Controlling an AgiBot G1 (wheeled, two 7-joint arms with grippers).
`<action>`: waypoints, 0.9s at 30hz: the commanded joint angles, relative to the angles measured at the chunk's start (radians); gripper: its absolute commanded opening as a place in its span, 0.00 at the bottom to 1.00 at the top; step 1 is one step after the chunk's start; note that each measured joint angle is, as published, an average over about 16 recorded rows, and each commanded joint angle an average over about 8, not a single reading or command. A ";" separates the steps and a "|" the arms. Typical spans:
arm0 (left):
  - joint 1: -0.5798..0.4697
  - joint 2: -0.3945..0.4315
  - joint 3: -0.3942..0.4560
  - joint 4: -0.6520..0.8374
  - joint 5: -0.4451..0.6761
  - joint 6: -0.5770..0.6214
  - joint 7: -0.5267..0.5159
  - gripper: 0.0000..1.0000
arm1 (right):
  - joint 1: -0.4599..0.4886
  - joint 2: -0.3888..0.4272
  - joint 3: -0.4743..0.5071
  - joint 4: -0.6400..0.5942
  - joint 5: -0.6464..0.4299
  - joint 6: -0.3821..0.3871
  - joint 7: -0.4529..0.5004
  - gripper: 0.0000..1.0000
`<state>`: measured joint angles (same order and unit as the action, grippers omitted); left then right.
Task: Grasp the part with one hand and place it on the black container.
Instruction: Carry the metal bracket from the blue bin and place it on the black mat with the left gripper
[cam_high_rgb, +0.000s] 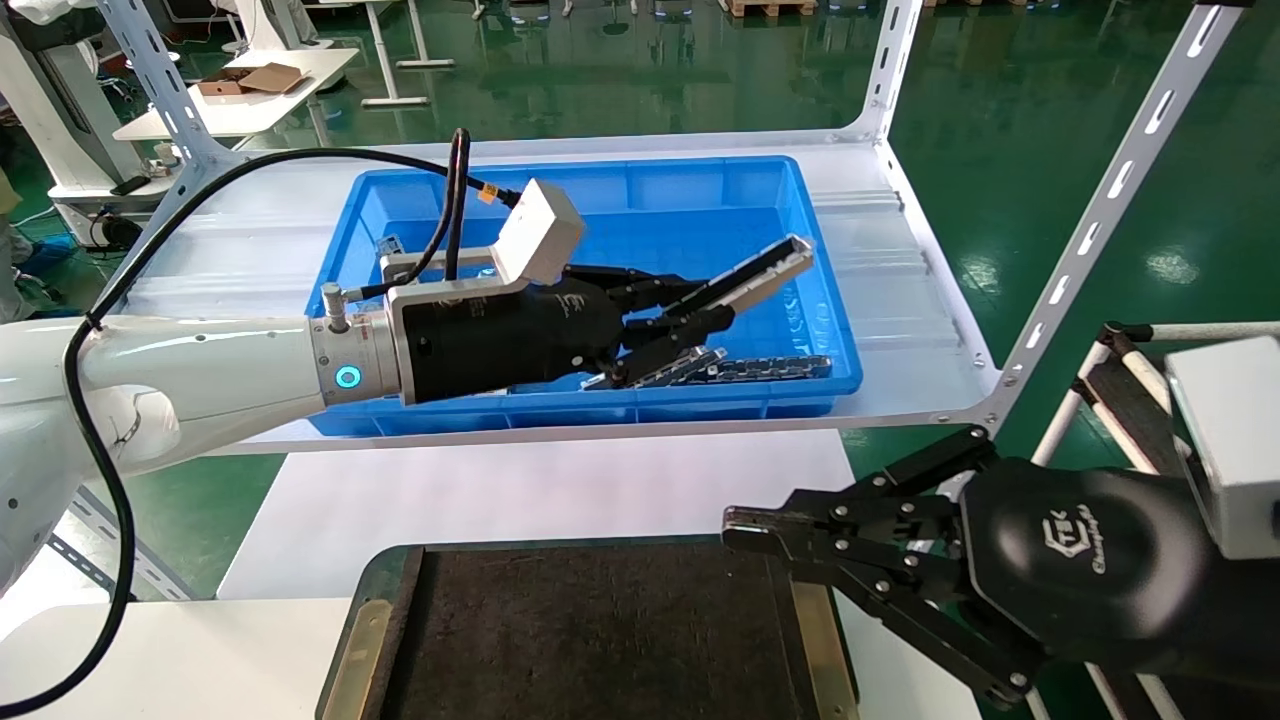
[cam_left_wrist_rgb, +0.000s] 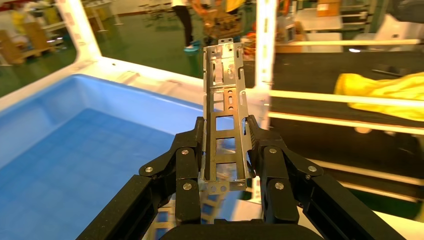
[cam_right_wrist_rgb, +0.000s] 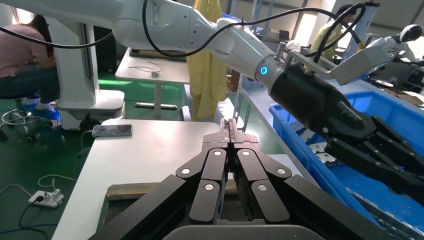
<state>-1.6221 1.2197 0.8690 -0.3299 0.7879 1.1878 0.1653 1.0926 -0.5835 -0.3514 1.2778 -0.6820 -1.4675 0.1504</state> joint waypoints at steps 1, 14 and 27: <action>0.002 -0.005 0.000 0.001 -0.003 0.039 0.009 0.00 | 0.000 0.000 0.000 0.000 0.000 0.000 0.000 0.00; 0.155 -0.064 0.019 -0.174 -0.012 0.072 -0.058 0.00 | 0.000 0.000 0.000 0.000 0.000 0.000 0.000 0.00; 0.430 -0.196 0.031 -0.539 -0.021 -0.176 -0.181 0.00 | 0.000 0.000 -0.001 0.000 0.000 0.000 0.000 0.00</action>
<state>-1.1871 1.0243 0.8984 -0.8721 0.7639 0.9990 -0.0179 1.0928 -0.5833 -0.3519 1.2778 -0.6817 -1.4673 0.1501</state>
